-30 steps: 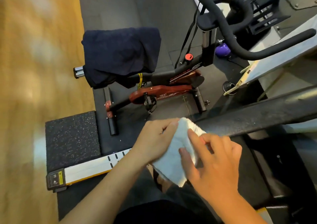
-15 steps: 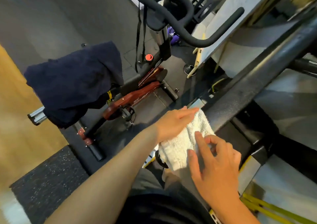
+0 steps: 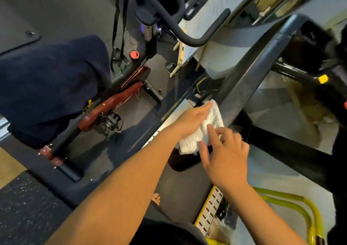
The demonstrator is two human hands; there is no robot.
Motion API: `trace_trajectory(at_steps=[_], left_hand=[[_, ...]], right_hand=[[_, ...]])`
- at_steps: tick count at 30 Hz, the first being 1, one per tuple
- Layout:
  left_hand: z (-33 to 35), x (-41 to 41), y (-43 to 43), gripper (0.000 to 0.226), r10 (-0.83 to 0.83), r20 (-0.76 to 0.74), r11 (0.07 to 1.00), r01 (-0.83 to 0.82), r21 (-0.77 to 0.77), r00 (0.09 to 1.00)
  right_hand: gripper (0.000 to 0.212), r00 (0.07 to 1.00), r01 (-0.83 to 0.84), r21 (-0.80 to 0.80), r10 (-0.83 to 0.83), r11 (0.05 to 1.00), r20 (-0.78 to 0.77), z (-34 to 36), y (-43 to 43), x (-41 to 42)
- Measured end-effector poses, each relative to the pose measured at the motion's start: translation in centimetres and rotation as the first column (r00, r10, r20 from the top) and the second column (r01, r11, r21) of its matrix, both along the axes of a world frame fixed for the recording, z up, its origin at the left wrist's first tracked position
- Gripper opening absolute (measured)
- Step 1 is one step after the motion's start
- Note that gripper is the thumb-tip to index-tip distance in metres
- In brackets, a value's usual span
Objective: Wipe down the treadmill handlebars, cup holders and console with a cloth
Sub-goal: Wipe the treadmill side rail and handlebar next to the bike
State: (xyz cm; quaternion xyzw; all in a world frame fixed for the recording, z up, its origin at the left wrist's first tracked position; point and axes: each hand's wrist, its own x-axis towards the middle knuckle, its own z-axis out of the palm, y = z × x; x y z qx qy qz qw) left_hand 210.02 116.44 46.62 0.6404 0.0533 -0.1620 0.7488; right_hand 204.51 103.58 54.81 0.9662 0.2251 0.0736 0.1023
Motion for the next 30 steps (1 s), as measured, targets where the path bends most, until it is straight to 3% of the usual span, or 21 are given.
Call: trace_trajectory(at_steps=[3,6,9,12,14,16,18,23,27,30], left_hand=[[-0.1,0.4,-0.3,0.037,0.004,-0.04,0.998,-0.006,-0.059,0.999],[-0.4,-2.5,0.0,0.035,0.047,-0.136,0.983,-0.07,-0.173,0.99],[-1.0,-5.3,0.2,0.037,0.076,-0.146,0.984,-0.098,-0.151,0.986],[0.1,-4.7,0.0,0.041,0.045,-0.156,0.998,-0.049,-0.024,0.987],[1.9,-3.6,-0.8,0.049,-0.051,-0.015,0.978,0.053,0.201,0.999],[3.4,-2.8,-2.1,0.061,-0.166,0.148,0.89,0.083,0.448,0.975],[4.0,-2.9,-2.6,0.063,-0.179,0.181,0.85,0.06,0.524,0.967],[2.2,-7.7,-1.2,0.061,-0.043,0.001,0.907,0.039,0.42,0.999],[2.2,-7.9,-0.5,0.054,0.032,-0.213,0.98,0.011,0.197,0.976],[0.6,-5.2,0.0,0.07,0.058,-0.46,0.998,-0.067,-0.003,0.886]], right_hand=[[0.053,0.998,0.055,-0.01,-0.055,0.998,-0.025,0.1,0.5,0.5],[0.051,0.997,0.004,0.004,-0.004,1.0,-0.08,0.1,0.8,-1.9],[0.05,0.992,-0.009,0.008,0.01,1.0,-0.123,-0.1,0.9,-4.0],[0.048,0.995,0.038,-0.004,-0.038,0.999,-0.095,0.2,0.6,-3.6],[0.046,0.991,0.117,0.013,-0.116,0.993,-0.073,0.5,-0.5,-3.1],[0.042,0.967,0.233,0.082,-0.222,0.969,-0.126,0.7,-1.7,-2.7],[0.042,0.937,0.298,0.179,-0.251,0.938,-0.244,0.4,-2.2,-2.7],[0.043,0.932,0.264,0.404,-0.124,0.876,-0.339,-0.1,-0.2,-5.1],[0.049,0.974,0.096,0.263,-0.036,0.96,-0.224,-0.7,-1.1,-5.0],[0.048,0.992,-0.018,0.084,0.028,0.996,-0.12,-0.5,0.0,-3.4]])
